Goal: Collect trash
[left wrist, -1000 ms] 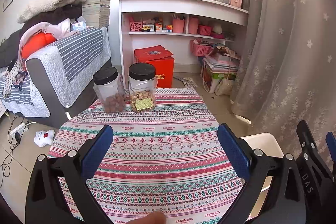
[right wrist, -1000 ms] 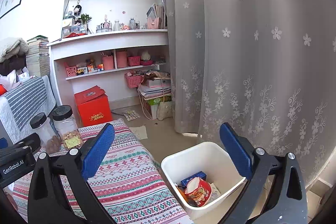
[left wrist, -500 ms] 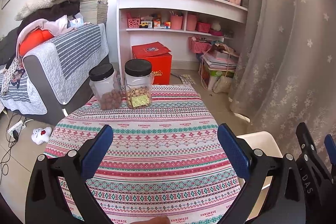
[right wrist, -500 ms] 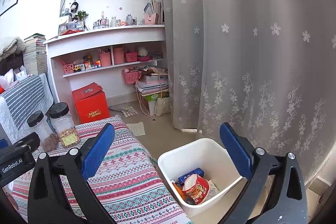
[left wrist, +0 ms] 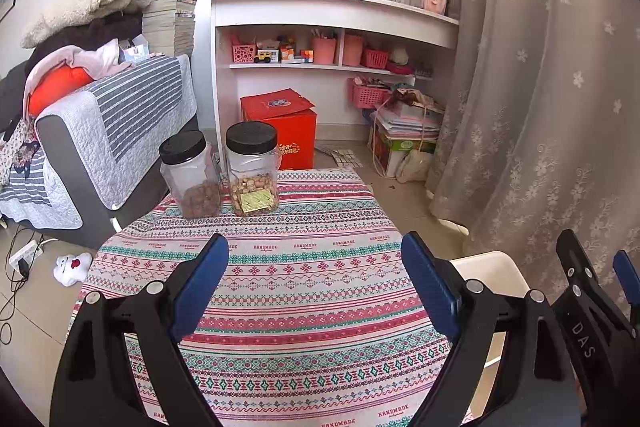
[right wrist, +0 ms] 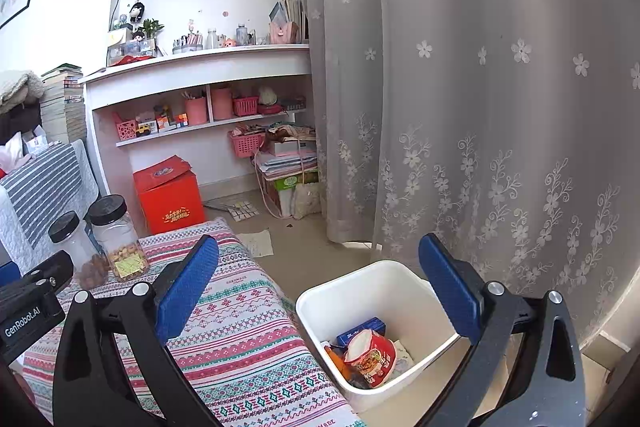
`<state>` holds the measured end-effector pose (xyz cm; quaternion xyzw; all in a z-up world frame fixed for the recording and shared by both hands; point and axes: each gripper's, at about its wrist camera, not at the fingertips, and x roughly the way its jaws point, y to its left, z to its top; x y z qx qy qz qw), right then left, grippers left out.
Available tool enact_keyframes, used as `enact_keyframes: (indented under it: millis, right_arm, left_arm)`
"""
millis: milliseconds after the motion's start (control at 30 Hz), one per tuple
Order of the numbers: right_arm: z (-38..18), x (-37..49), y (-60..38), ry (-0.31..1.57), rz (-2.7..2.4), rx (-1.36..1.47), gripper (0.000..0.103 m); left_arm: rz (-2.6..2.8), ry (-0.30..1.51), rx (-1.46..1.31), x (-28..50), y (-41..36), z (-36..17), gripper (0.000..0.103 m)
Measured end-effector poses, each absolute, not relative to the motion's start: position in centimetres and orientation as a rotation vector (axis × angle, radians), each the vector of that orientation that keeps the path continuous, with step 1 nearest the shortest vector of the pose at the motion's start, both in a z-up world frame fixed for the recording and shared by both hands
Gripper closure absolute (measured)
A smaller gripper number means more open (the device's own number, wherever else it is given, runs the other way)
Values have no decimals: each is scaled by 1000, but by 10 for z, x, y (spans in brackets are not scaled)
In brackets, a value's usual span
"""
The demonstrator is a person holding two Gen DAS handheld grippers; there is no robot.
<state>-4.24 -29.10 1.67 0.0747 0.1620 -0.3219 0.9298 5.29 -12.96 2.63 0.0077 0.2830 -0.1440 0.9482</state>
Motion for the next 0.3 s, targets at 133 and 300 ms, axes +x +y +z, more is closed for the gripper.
enact_keyframes:
  millis: [133,300]
  right_arm:
    - [17,-43,-291,330,-660,153,7]
    - [17,-43,-291,329,-660,154,7]
  left_arm:
    - [-298,573,5,53,-129,29,17]
    - [-290,568,20,50,-132,32,7]
